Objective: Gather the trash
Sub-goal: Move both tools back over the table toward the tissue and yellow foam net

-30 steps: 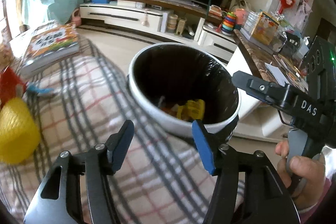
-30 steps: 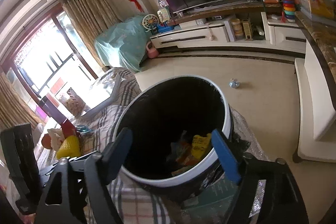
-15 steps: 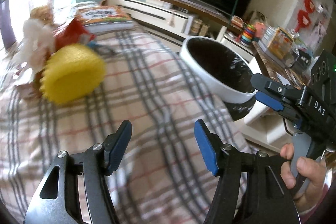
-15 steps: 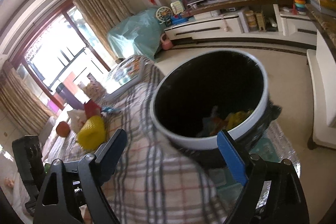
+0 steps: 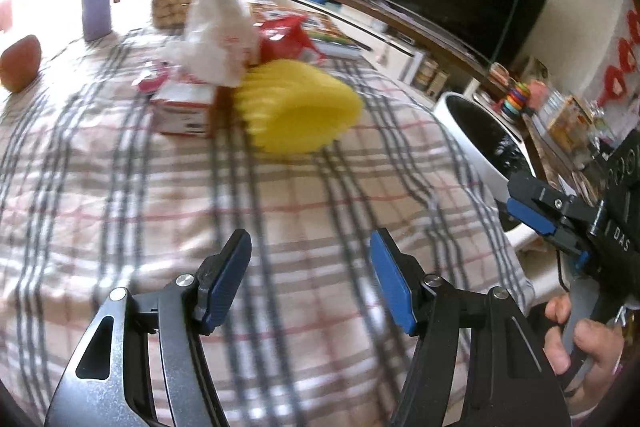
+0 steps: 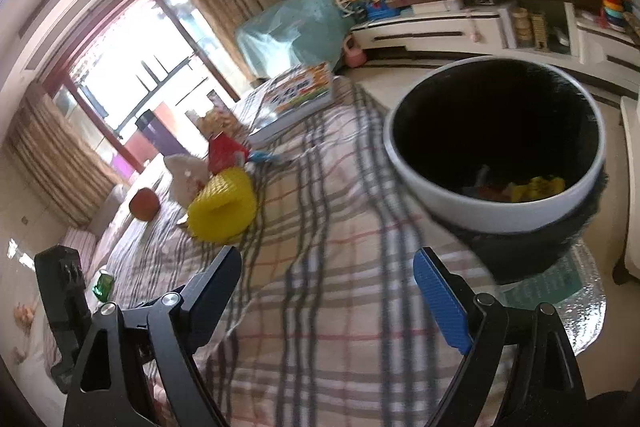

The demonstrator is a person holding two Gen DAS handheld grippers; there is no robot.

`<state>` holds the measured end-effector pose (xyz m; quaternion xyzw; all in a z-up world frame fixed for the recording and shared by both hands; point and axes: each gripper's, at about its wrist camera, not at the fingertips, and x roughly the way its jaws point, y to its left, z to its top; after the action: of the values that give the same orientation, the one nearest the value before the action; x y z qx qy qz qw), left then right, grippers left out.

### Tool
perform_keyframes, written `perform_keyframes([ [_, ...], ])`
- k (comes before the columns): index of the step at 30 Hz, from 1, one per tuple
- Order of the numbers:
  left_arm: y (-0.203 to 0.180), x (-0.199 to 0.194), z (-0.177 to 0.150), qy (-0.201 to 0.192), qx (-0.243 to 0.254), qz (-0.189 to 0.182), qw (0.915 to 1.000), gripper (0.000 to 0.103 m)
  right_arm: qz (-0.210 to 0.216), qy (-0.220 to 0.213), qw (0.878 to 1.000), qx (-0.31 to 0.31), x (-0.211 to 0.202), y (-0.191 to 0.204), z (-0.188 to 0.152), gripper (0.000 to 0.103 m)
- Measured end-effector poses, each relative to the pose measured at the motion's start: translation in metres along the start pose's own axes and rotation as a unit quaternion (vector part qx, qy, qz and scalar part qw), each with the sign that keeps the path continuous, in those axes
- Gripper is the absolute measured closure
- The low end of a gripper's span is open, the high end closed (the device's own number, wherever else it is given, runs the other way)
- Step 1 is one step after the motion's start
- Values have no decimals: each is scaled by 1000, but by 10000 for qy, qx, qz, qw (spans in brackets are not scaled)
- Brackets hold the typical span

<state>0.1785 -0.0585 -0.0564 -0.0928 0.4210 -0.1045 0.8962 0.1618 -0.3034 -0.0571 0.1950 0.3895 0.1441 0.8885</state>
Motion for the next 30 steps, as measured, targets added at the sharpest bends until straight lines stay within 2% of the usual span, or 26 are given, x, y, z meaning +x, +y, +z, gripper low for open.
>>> perform_keyframes([
  [5,19,-4,-1,-61,-116,192,9997,40,70,97,9999,-75,12,14,-4,14],
  [19,54,-8,5,-112,-340,408,9985,40,339,363,9986,-192,44,42,-7,14],
  [25,65,-10,22,-236,-367,490,9978,40,417,395,9982,-156,57,46,1,14],
  [30,70,-14,48,-432,-364,474,9973,40,473,410,9980,-113,68,50,13,14],
])
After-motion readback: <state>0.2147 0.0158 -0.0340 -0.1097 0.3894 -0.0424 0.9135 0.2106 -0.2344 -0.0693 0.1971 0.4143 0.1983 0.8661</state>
